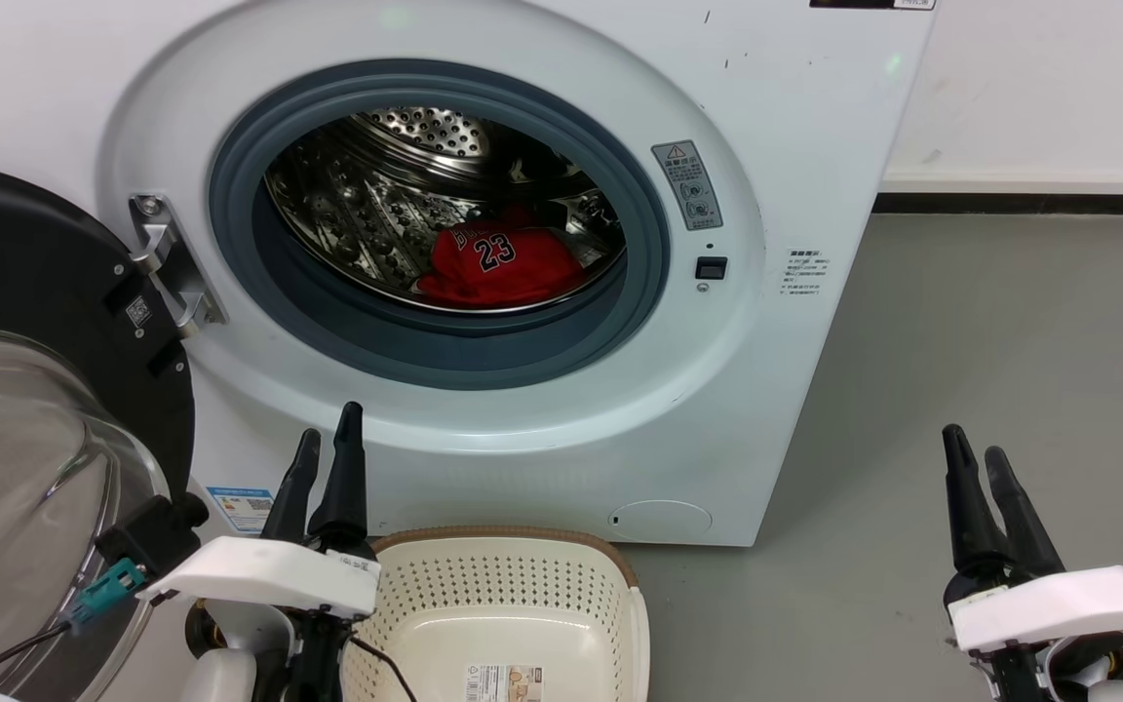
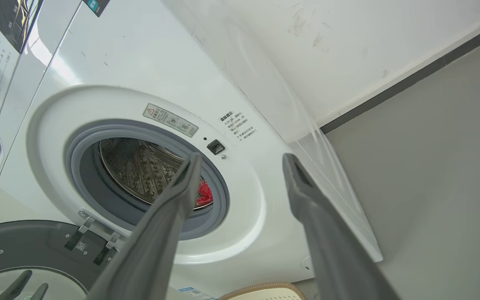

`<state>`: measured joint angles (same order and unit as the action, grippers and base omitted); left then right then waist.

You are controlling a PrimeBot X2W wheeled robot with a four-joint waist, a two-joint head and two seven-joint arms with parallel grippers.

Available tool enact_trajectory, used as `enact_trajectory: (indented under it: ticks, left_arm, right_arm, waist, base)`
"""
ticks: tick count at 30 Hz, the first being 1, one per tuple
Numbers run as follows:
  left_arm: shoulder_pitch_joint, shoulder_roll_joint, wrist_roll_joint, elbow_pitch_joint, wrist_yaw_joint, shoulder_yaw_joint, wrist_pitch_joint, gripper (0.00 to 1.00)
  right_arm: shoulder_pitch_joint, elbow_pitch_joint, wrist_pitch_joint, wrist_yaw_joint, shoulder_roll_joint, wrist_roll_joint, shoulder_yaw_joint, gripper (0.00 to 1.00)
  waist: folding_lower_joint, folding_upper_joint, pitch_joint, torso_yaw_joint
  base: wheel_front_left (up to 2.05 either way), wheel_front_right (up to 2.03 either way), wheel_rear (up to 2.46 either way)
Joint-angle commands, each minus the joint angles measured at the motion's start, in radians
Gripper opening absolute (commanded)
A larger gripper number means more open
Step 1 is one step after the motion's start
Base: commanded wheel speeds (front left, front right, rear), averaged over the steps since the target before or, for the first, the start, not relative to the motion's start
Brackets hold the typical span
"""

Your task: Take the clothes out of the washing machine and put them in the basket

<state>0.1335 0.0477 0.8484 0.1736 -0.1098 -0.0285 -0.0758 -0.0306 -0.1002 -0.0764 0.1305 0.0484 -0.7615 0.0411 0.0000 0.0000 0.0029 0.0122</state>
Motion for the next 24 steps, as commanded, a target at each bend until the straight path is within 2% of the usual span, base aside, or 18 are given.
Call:
enact_trajectory:
  ticks: [1, 24]
  left_arm:
    - [0.033, 0.003, -0.040, -0.013, 0.005, -0.007, -0.012, 1.00]
    - [0.050, 0.006, -0.365, 0.021, 0.030, -0.058, -0.079, 1.00]
  right_arm:
    - [0.002, 0.018, -0.011, 0.000, 0.003, 0.046, -0.002, 1.00]
    - [0.021, 0.025, -0.034, 0.000, 0.003, 0.364, 0.003, 1.00]
  waist:
    - [0.0000, 0.0000, 0.000, 0.001]
    - [0.0000, 0.0000, -0.002, 0.009]
  base:
    - [0.00, 0.00, 0.00]
    - [0.00, 0.00, 0.00]
